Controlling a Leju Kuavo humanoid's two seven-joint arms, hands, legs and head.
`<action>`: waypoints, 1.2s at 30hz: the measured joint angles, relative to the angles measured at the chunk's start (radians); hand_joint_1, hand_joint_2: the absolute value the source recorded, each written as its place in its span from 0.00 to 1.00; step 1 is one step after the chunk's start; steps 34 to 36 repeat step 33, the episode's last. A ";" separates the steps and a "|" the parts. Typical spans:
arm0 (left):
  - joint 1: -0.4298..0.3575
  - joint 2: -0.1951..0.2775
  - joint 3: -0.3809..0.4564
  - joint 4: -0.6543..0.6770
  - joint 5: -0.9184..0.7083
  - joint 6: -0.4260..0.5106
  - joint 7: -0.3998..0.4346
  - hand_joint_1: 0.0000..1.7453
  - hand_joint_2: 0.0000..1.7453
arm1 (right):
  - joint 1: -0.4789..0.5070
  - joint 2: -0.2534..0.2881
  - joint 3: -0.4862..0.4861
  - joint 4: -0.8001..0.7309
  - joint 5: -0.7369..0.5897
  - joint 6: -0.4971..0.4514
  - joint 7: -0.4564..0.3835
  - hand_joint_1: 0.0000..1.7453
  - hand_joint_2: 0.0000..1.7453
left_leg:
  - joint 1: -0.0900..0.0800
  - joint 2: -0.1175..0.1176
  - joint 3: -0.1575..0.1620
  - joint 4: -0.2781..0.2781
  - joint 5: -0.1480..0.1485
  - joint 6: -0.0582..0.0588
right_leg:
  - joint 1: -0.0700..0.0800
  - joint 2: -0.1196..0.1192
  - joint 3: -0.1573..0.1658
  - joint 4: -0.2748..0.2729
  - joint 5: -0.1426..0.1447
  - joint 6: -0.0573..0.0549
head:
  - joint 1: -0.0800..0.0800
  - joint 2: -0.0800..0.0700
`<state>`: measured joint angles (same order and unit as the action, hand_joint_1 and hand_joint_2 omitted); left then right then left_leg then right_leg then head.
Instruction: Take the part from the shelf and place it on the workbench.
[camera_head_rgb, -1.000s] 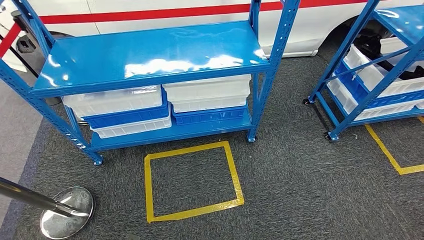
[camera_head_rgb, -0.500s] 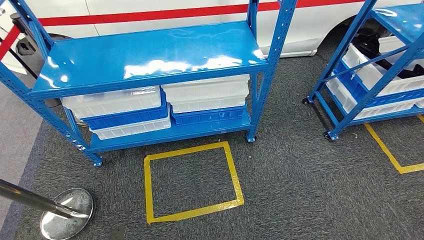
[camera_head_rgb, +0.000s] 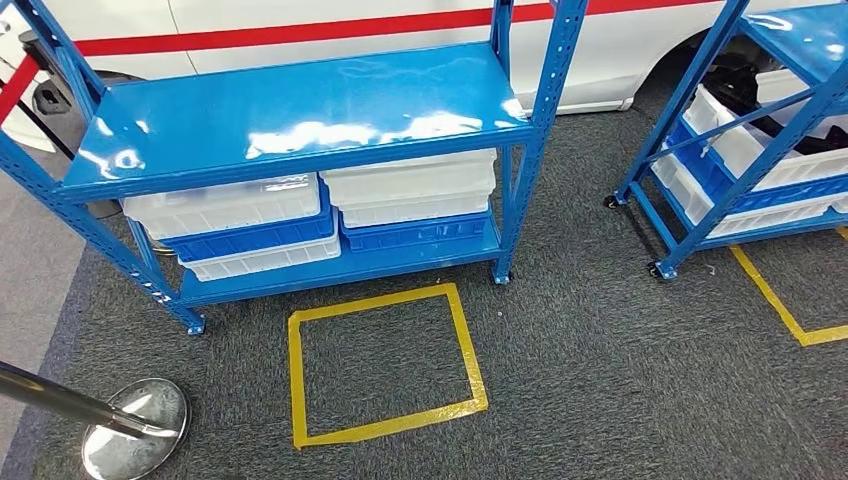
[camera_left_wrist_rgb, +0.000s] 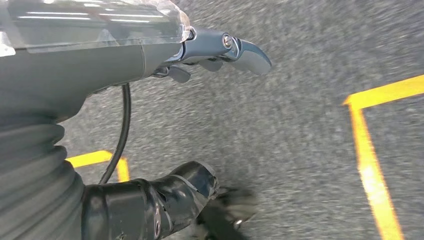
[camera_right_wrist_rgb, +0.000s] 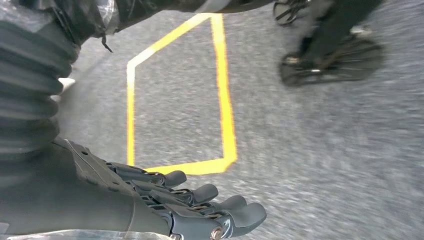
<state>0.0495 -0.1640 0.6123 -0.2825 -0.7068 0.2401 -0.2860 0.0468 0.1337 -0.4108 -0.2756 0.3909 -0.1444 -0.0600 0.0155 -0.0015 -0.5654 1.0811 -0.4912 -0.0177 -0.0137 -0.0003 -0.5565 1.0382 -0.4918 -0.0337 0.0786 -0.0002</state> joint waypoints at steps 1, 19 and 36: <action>0.004 0.002 -0.010 0.001 0.012 -0.004 0.005 0.00 0.75 | -0.002 -0.002 0.007 -0.006 -0.006 0.002 0.001 0.00 0.75 | -0.002 0.000 0.007 -0.017 0.000 0.003 | 0.002 0.000 -0.001 0.001 -0.001 0.003 | 0.000 0.000; 0.002 0.099 -0.377 -0.133 0.456 -0.151 0.182 0.00 0.00 | 0.128 -0.080 0.250 -0.006 -0.251 0.091 0.040 0.00 1.00 | -0.013 0.000 0.023 -0.052 -0.014 0.037 | -0.016 0.006 -0.007 0.012 -0.006 0.056 | -0.002 0.000; 0.096 0.139 -0.561 -0.132 0.702 -0.234 0.282 0.00 0.00 | 0.104 -0.121 0.375 -0.084 -0.386 0.143 0.058 0.00 1.00 | -0.010 -0.002 0.029 -0.056 -0.013 0.030 | -0.011 0.005 -0.006 0.013 -0.009 0.050 | -0.002 0.000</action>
